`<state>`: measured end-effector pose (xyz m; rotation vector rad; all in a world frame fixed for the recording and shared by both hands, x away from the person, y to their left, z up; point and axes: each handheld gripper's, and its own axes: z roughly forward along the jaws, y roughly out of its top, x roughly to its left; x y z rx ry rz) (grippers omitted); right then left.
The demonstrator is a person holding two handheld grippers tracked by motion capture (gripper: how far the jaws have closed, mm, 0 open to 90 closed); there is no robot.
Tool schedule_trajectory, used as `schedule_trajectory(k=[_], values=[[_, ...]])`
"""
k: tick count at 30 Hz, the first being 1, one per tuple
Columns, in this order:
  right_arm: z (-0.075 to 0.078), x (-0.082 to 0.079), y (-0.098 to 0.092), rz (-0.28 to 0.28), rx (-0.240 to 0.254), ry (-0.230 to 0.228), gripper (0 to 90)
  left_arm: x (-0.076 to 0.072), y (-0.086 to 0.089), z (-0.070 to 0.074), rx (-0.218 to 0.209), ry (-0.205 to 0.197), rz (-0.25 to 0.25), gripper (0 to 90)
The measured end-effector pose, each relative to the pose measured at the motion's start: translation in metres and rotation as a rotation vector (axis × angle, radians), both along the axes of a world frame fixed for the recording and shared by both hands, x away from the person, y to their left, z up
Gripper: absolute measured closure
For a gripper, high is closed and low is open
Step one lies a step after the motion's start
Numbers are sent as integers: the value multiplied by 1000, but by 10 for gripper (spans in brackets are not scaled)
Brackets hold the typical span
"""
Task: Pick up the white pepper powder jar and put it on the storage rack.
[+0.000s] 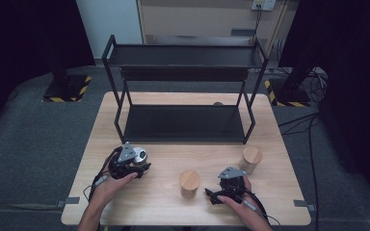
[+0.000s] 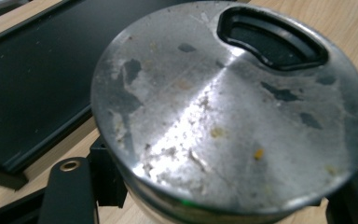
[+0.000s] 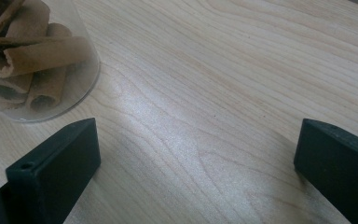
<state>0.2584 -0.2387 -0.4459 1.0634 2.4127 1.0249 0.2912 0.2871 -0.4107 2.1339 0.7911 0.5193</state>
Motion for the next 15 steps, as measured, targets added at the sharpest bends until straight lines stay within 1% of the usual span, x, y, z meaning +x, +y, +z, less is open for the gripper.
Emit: schedule_trajectory(k=[2, 6, 7, 11, 15], values=[[0, 0, 0, 0, 0, 0, 4, 2, 0, 2, -9, -1, -5, 290], [0, 0, 0, 0, 1, 1, 4, 5, -2, 5, -9, -5, -8, 290], [0, 0, 0, 1, 0, -1, 4, 6, -2, 7, -15, -5, -5, 290], [0, 0, 0, 0, 0, 0, 4, 9, -3, 10, -16, -6, -8, 290], [0, 0, 0, 0, 0, 0, 4, 13, -5, 13, -7, -5, -17, 290]])
